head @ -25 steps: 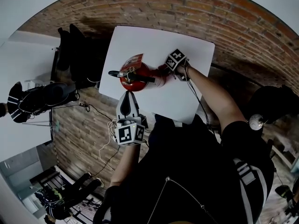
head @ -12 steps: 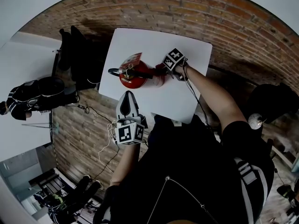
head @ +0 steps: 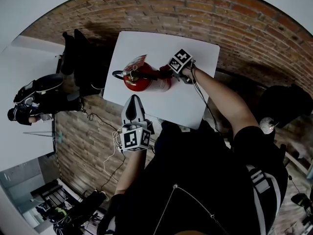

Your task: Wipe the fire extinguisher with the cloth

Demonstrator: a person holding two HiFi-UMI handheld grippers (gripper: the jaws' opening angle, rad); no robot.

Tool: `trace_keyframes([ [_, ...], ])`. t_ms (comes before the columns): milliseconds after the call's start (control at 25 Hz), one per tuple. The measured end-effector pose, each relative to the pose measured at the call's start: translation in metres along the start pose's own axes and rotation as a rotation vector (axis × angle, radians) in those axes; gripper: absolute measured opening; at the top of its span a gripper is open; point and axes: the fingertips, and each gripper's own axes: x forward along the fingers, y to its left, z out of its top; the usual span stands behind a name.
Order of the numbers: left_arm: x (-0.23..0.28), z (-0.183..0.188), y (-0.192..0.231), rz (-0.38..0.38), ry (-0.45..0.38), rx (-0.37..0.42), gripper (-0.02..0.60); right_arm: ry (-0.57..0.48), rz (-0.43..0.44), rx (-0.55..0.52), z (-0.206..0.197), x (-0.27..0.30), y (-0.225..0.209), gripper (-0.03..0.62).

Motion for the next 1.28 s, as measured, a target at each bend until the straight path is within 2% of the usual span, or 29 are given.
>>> trace_keyframes([
  [1280,0.007,0.000,-0.014,-0.018,-0.006,0.000,0.009,-0.160,0.030,-0.147,0.060,-0.091,0.094,0.115],
])
